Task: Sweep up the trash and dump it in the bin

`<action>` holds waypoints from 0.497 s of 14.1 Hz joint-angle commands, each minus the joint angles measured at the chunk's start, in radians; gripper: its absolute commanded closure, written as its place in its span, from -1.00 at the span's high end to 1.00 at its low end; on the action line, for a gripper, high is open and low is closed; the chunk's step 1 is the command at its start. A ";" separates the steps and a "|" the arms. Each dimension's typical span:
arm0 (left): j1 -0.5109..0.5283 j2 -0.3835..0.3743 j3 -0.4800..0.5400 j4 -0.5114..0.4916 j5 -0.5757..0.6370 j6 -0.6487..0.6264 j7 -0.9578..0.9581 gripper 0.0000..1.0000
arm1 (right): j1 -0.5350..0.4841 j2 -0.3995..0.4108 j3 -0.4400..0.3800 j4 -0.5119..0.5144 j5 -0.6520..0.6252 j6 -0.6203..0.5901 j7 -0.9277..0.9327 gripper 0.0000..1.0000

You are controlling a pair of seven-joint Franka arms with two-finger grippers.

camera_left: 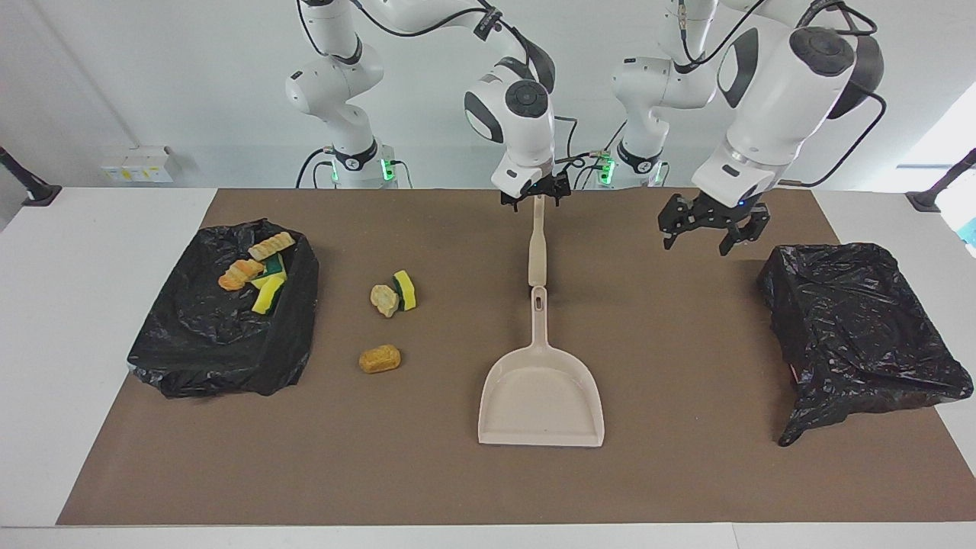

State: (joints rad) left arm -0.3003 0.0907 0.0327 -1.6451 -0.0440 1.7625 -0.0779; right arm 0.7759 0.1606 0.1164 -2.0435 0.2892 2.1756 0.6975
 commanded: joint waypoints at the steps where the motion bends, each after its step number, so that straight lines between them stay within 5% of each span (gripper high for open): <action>1: -0.074 0.058 0.015 0.001 0.035 0.079 -0.071 1.00 | -0.004 -0.012 -0.003 -0.050 0.025 0.050 0.002 1.00; 5: -0.172 0.217 0.016 0.051 0.062 0.159 -0.166 1.00 | 0.005 0.014 -0.003 -0.053 0.025 0.078 0.002 1.00; 7: -0.187 0.242 0.015 0.050 0.064 0.202 -0.183 1.00 | 0.005 0.008 -0.001 -0.067 0.025 0.075 0.002 0.57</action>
State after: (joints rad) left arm -0.4657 0.2930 0.0319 -1.6316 -0.0027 1.9437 -0.2353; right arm 0.7828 0.1796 0.1111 -2.0847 0.2912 2.2260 0.6999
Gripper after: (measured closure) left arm 0.000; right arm 0.070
